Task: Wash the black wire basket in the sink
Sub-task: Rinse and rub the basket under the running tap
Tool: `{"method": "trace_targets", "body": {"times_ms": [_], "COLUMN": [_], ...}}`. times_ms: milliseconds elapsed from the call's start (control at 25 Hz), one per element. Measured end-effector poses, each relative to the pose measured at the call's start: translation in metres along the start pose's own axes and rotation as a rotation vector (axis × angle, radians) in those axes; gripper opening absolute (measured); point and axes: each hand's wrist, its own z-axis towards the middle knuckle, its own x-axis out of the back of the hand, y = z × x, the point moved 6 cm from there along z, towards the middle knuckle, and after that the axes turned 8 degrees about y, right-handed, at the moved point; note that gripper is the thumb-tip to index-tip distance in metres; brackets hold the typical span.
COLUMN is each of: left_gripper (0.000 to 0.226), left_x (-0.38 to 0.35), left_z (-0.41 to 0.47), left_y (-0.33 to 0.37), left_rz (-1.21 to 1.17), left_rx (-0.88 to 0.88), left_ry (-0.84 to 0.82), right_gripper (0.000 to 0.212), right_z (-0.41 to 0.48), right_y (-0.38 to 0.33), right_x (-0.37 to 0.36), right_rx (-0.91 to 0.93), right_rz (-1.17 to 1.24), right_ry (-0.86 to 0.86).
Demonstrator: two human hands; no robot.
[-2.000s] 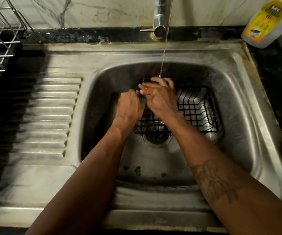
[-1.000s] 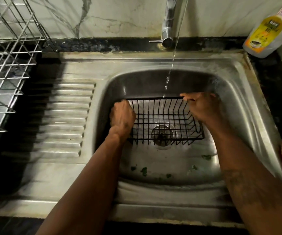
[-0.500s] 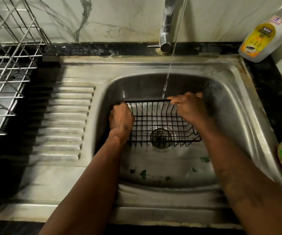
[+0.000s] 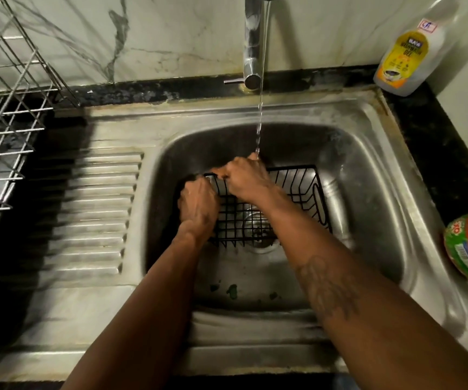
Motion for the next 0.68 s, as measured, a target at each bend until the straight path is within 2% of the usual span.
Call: {"method": "trace_targets", "body": {"times_ms": [120,240,320,440,520,680], "left_gripper": [0.019,0.021,0.022,0.018,0.022,0.021], "left_x": [0.003,0.004,-0.001,-0.01,-0.014,-0.012], "left_z": [-0.001,-0.004,-0.003,-0.005,-0.006,-0.003], "left_y": [-0.001,0.002,0.004,0.016,0.018,0.01], "left_rz": [-0.027,-0.026,-0.055,-0.035,-0.037,-0.029], "left_rx": [0.02,0.006,0.014,-0.062,-0.078,-0.067], "left_ry": [0.02,0.047,0.047,-0.003,-0.011,0.002], "right_gripper": [0.03,0.034,0.038,0.034,0.036,0.033], "right_z": [-0.038,-0.058,-0.043,-0.015,-0.007,-0.035], "right_y": [0.061,0.107,0.091,0.024,0.002,0.063], "right_x": [0.018,0.029,0.023,0.005,-0.001,0.007], "right_rx": [-0.155,-0.264,-0.19,0.009,0.029,-0.076], "right_rz": [0.032,0.003,-0.007,-0.011,0.022,0.011], "right_ry": [0.122,0.155,0.113,0.039,0.068,0.122]}}
